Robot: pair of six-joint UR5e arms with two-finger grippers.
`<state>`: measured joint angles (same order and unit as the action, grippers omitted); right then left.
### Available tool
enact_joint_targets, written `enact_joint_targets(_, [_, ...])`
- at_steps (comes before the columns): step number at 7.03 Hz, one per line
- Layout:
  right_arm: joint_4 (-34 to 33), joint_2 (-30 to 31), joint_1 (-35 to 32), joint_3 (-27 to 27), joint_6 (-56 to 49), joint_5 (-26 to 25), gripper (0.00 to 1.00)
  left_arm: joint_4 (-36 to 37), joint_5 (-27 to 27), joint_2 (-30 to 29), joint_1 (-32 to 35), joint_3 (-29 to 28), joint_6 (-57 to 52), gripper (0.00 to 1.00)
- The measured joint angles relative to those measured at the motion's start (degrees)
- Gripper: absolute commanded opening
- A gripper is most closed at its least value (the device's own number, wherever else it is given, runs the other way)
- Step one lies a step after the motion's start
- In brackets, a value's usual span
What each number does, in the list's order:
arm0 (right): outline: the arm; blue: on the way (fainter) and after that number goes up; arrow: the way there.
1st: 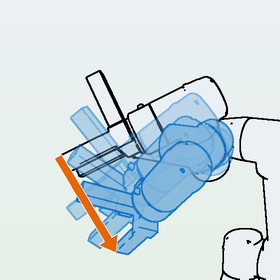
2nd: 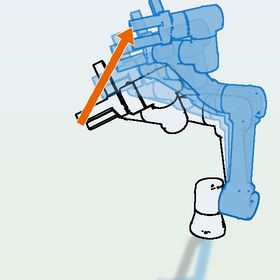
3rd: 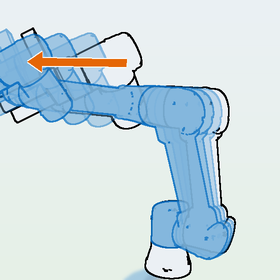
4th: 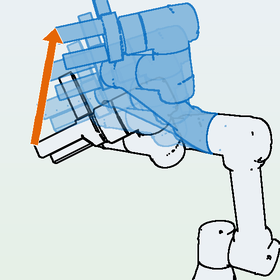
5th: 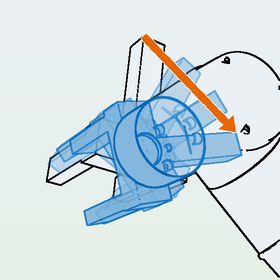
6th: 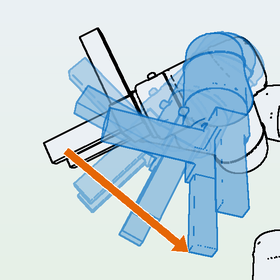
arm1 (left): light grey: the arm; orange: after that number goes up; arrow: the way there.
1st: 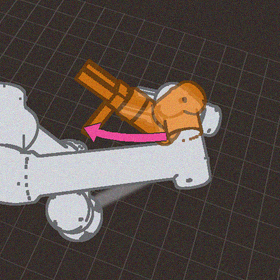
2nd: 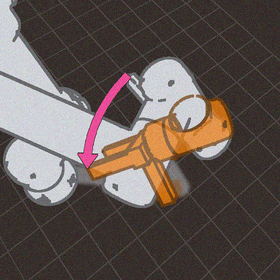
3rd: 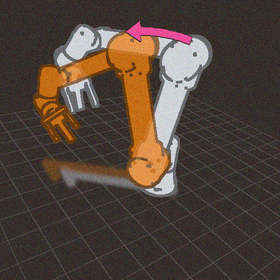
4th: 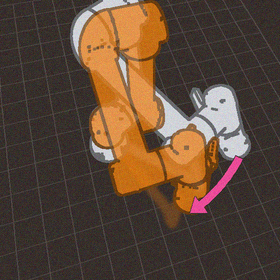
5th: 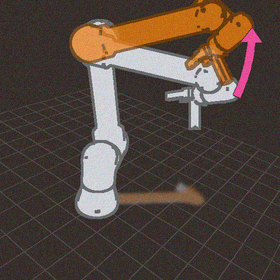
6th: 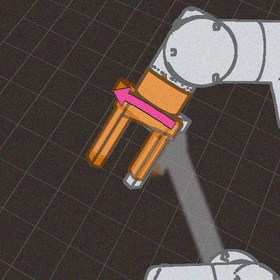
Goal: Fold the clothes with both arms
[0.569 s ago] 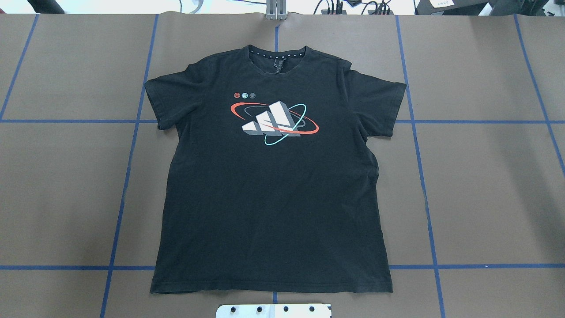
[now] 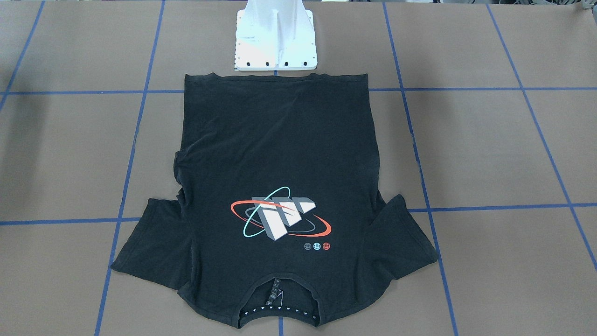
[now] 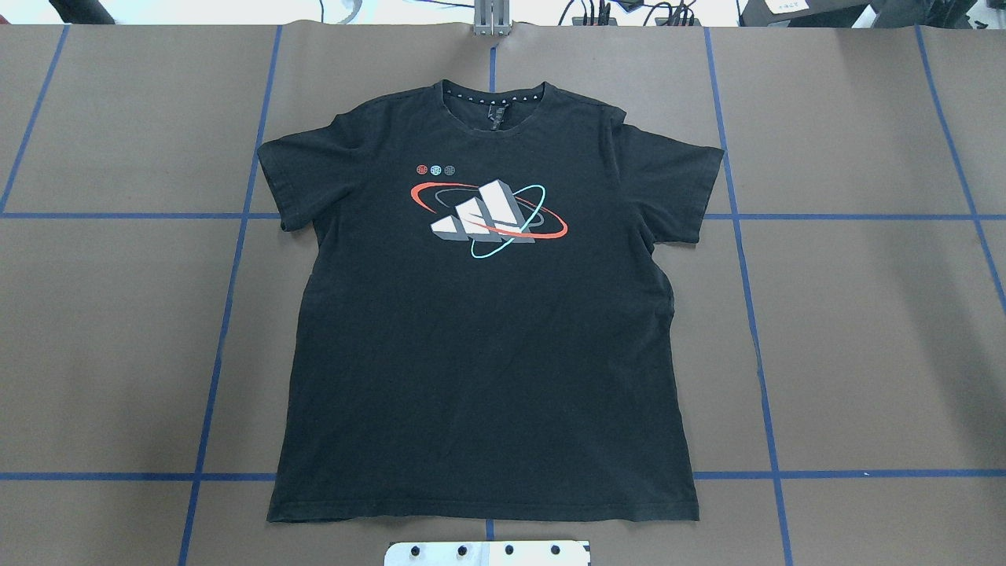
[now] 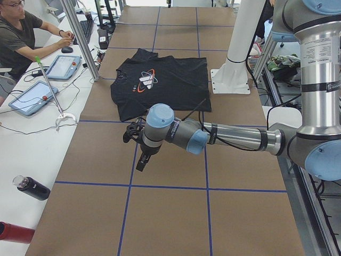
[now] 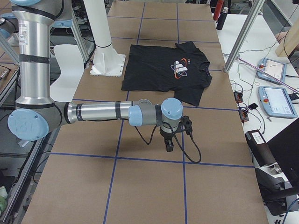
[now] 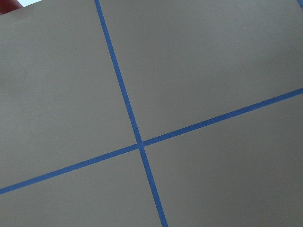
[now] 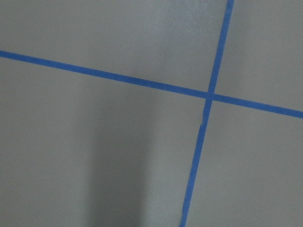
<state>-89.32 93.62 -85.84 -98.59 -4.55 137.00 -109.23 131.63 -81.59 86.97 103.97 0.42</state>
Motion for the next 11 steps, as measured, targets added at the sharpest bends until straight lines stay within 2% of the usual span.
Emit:
enact_joint_targets(3, [2.75,0.38,1.41,-0.14,1.41,0.5,1.0,-1.28,1.36,1.77,-0.17,1.3,0.06,1.0])
enact_joint_targets(5, [4.8,-0.08,4.84,0.02,6.84,0.35,1.0,-1.38,2.76,1.85,-0.28,1.22,0.23,1.0])
enact_joint_targets(7, [5.6,-6.0,9.29,2.8,14.12,-0.07,1.0,-1.48,3.25,1.87,-0.31,1.38,0.37,1.0])
enact_joint_targets(9, [9.48,-16.92,13.52,12.23,23.31,-0.24,1.0,-1.46,4.12,1.87,-0.31,1.53,0.45,1.0])
enact_joint_targets(11, [18.5,-25.88,17.24,22.79,32.75,-0.71,0.99,-1.5,5.46,1.87,-0.31,1.77,0.46,1.0])
